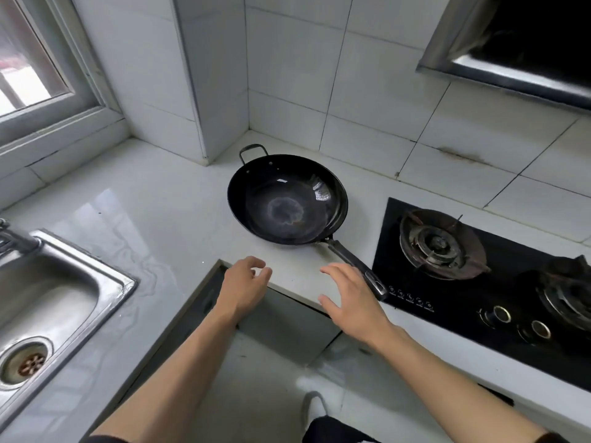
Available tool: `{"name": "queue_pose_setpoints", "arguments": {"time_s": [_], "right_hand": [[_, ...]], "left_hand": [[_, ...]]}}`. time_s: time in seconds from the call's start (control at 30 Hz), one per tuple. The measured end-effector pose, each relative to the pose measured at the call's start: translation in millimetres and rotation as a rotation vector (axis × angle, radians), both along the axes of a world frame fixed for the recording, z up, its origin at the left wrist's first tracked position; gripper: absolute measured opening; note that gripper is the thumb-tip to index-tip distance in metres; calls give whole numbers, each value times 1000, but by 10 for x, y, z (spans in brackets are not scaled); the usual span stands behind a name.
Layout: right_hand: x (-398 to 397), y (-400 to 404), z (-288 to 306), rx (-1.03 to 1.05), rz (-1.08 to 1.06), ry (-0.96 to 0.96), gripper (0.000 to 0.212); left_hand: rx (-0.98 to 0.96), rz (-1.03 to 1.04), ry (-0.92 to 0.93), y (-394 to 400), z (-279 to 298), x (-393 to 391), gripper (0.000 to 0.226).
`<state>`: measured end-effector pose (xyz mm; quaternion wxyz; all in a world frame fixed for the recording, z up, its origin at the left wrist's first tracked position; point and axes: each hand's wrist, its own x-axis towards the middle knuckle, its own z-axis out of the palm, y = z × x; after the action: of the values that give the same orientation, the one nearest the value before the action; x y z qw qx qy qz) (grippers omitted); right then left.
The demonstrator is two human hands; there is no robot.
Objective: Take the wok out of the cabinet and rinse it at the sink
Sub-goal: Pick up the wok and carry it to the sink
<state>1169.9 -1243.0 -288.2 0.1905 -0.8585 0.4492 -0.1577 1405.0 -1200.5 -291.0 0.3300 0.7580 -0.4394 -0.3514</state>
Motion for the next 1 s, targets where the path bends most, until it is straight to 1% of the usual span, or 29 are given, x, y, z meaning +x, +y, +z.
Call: {"name": "queue_pose_setpoints", "arguments": {"time_s": [0.17, 0.3, 0.47, 0.57, 0.8, 0.9, 1.0], "right_hand": [[-7, -330, -6, -73, -44, 2, 49], [48, -654, -108, -63, -77, 28, 52], [65, -1001, -243, -56, -135, 120, 56], [41, -1174, -310, -25, -143, 106, 55], [0, -1297, -561, 64, -157, 110, 58], [-18, -1340, -613, 36, -144, 117, 62], [-21, -1394, -601, 1, -197, 150, 67]], "left_hand": [[-48, -5, -86, -202, 28, 92, 25], [-48, 19, -150, -333, 7, 60, 24], [-22, 30, -285, -562, 62, 122, 25], [-17, 30, -366, -718, 91, 191, 25], [-13, -154, -581, -991, -59, 334, 29], [-29, -185, -618, -1186, -94, 473, 29], [-30, -251, -670, -1393, -93, 669, 28]]}}
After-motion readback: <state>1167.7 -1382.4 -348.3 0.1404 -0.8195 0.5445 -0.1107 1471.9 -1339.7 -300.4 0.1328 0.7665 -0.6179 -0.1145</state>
